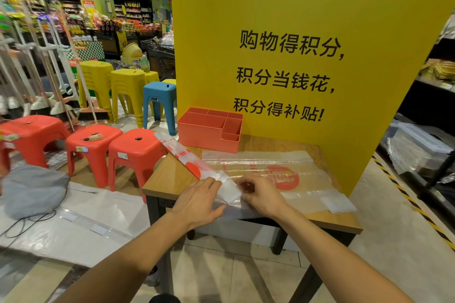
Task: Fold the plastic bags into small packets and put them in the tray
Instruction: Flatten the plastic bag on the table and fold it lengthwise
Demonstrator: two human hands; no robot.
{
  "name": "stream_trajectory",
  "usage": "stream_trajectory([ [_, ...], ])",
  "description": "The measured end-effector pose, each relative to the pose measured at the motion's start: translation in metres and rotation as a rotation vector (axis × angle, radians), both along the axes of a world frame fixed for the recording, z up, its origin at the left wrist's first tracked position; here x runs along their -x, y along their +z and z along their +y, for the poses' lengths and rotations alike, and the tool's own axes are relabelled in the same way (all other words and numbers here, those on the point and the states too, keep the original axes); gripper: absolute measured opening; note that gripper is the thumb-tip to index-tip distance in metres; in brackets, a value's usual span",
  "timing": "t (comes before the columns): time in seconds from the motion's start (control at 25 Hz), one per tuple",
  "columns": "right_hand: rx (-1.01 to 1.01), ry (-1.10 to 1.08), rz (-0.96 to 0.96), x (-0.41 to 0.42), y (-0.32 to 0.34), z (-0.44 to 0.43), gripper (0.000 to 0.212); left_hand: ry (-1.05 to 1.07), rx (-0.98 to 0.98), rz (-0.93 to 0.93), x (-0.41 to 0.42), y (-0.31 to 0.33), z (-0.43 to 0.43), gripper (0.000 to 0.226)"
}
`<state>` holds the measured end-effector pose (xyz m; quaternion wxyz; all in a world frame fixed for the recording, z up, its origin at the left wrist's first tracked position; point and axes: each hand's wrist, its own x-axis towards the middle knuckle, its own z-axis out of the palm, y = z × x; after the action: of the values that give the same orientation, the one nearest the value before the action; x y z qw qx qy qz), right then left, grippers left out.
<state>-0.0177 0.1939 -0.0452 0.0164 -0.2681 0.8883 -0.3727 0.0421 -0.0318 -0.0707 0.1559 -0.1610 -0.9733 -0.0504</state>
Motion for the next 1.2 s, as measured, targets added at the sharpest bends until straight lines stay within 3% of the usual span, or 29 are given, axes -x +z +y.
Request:
stream_trajectory([
  [0.08, -0.035, -0.001, -0.018, -0.002, 0.004, -0.004, 0.045, 0.008, 0.005, -0.034, 0.005, 0.004, -0.005, 0.062],
  [0.24, 0.174, -0.03, -0.277, 0.002, 0.009, -0.009, 0.051, -0.009, -0.02, -0.054, 0.008, 0.009, -0.008, 0.063],
  [0.44, 0.369, 0.008, -0.407, -0.001, 0.019, -0.01, 0.054, -0.017, -0.073, 0.009, 0.007, 0.011, -0.013, 0.035],
  [0.64, 0.227, 0.05, -0.191, -0.007, 0.021, -0.007, 0.061, -0.076, -0.2, 0.138, 0.003, 0.012, -0.022, 0.031],
  [0.76, 0.265, 0.11, -0.056, -0.011, 0.027, -0.013, 0.075, -0.18, -0.219, 0.252, -0.006, 0.018, -0.021, 0.03],
  [0.84, 0.217, 0.163, 0.032, -0.014, 0.031, -0.014, 0.064, -0.237, -0.188, 0.303, -0.015, 0.02, -0.02, 0.029],
  [0.96, 0.124, 0.145, 0.168, -0.018, 0.026, -0.012, 0.03, -0.308, -0.151, 0.361, -0.025, 0.016, -0.017, 0.029],
  [1.08, 0.229, 0.14, 0.197, -0.023, 0.015, -0.011, 0.023, -0.207, -0.133, 0.397, -0.034, 0.015, -0.013, 0.033],
  [1.2, 0.323, 0.186, 0.085, -0.031, 0.013, -0.011, 0.024, -0.117, -0.181, 0.428, -0.037, 0.016, -0.011, 0.033],
])
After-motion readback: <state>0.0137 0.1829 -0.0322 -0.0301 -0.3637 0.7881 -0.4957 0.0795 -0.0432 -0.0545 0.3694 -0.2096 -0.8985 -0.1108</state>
